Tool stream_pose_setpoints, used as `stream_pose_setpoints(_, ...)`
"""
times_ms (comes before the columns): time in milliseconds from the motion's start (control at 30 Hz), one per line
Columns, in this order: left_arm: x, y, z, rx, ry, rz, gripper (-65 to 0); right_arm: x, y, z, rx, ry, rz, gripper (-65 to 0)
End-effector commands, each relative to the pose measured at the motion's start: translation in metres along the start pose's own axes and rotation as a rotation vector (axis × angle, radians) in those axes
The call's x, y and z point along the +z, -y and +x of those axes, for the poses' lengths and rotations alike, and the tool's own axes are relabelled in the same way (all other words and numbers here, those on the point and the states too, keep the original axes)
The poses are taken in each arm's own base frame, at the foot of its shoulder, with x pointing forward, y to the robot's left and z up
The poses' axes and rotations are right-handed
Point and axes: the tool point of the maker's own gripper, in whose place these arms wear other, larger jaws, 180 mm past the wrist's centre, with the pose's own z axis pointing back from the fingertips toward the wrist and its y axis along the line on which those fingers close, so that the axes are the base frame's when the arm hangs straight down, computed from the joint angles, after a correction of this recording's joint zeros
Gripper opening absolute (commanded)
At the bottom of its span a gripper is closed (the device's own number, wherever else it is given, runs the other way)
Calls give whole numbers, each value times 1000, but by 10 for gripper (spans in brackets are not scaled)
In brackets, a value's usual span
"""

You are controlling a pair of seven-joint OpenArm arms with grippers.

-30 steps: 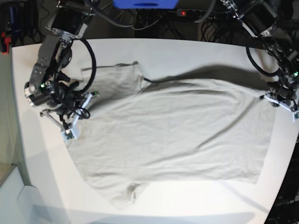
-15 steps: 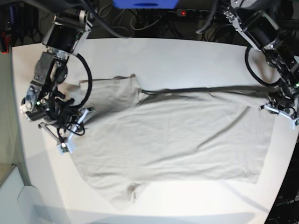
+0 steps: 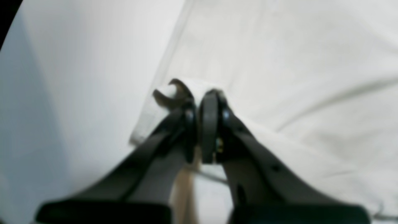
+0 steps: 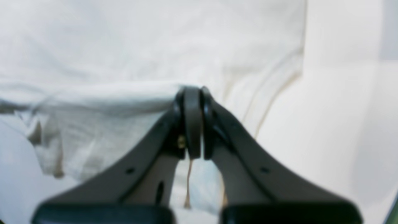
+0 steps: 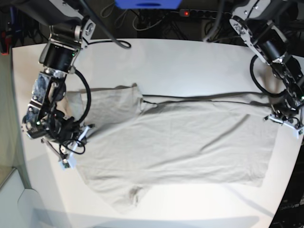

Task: Layout the t-shirt on the table in an organized manner, then fold the t-shirt properly
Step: 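Grasp both shirt sides and lift them with both grippers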

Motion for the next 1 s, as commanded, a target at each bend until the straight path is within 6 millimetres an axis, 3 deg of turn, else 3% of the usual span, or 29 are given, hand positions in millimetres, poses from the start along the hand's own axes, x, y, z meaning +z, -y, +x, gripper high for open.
stream_pose_setpoints(0, 3, -5, 15, -2, 38, 7, -647, 5, 7, 16, 24, 47, -4, -650)
stream_pose_setpoints(233, -9, 4, 24, 31, 72, -26, -645, 4, 11, 19, 22, 79, -6, -650)
stream_pose_setpoints(400, -14, 0, 25, 41, 68, -27, -620, 4, 12, 18, 21, 76, -6, -650)
stream_pose_setpoints(600, -15, 4, 28, 48, 61, -35, -388, -2, 17, 7, 11, 34, 0, -650)
stream_pose_setpoints(733, -16, 5, 27, 46, 59, -41, -195, -4, 16, 4, 14, 22, 3, -635)
stream_pose_setpoints(867, -16, 5, 25, 47, 58, -46, -4, -3, 20, -8, 15, -2, -4, -505)
stream_pose_setpoints(967, -14, 3, 27, 52, 65, -43, 0, -4, 20, -16, 8, -15, -3, -390)
